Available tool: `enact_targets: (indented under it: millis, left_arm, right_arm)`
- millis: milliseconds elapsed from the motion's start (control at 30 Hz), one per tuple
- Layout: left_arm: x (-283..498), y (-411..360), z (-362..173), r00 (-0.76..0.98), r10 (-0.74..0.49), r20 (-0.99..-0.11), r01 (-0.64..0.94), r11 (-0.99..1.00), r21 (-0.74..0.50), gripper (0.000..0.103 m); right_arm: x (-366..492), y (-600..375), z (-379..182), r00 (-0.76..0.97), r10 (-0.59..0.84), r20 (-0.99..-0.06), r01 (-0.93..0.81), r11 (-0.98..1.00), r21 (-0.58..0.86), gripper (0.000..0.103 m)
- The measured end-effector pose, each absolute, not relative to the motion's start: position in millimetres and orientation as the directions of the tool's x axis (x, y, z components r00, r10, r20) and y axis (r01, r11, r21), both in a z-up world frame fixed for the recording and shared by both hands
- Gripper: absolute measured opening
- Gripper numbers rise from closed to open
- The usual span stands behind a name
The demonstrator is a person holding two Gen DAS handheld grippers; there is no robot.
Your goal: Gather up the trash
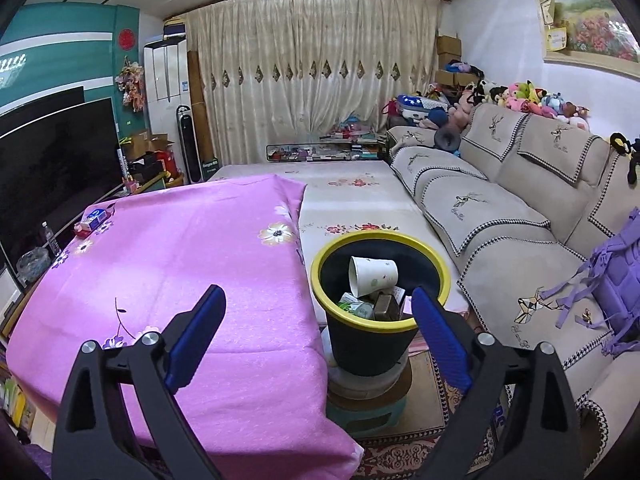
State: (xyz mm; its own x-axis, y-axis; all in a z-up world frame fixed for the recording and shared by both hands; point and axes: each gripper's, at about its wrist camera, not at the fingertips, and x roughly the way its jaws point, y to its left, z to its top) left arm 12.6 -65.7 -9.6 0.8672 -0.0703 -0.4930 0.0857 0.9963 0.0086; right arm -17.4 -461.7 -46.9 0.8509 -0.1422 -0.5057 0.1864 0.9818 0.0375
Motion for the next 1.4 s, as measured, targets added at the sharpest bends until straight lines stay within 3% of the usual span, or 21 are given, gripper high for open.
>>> enact_targets:
  millis: [1400]
  left_arm:
    - [34, -90, -11, 0.86, -0.068, -0.506, 0.099, 0.994, 0.034, 0.098]
  right_arm:
    - [-7, -474, -53, 0.842, -0.145, -0.52, 0.209, 0.976, 0.067, 0.09]
